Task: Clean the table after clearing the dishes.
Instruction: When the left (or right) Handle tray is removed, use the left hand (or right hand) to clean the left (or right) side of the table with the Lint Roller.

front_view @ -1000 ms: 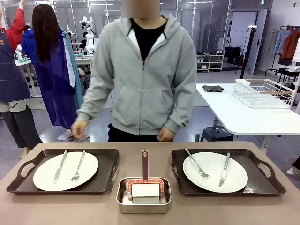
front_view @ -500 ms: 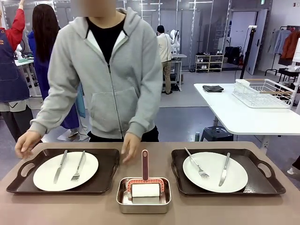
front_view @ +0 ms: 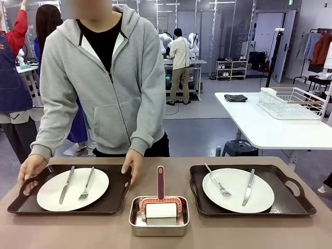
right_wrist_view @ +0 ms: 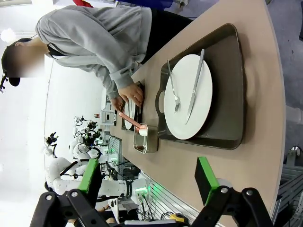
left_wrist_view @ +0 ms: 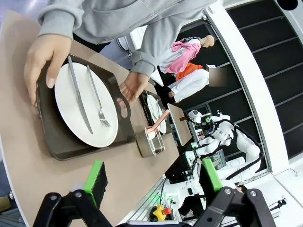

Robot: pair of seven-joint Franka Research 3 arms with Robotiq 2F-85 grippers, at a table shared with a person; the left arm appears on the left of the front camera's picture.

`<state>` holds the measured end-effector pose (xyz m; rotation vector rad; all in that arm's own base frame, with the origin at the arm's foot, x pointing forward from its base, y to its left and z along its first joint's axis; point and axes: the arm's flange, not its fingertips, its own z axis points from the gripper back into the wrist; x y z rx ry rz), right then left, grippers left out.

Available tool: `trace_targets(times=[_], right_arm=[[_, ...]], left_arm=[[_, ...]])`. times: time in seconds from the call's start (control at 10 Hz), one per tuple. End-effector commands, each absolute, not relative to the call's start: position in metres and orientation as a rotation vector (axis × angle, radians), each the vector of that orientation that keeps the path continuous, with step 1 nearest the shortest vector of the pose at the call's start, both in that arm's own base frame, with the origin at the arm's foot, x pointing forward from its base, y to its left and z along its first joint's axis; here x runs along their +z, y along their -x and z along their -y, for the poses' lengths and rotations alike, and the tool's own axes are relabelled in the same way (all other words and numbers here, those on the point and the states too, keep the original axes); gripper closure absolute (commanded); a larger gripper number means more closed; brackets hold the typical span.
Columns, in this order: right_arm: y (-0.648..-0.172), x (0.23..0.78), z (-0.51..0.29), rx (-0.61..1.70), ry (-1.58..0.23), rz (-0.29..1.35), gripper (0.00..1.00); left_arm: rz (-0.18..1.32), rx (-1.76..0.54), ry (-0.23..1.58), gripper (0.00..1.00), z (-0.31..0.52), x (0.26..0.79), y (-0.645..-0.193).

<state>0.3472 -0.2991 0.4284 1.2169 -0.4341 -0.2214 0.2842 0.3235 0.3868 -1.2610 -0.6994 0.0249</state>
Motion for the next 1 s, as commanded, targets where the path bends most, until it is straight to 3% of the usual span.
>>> trace_targets(times=[0.0, 0.9], right_arm=[[-0.3457, 0.4282, 0.2981, -0.207, -1.228, 0.446, 0.0], [-0.3457, 0.4282, 0.2981, -0.207, -1.228, 0.446, 0.0]], left_arm=[[0.697, 0.012, 1.26, 0.0, -0.3252, 0.387, -0.2797], [0.697, 0.012, 1.26, 0.0, -0.3252, 0.387, -0.2797]])
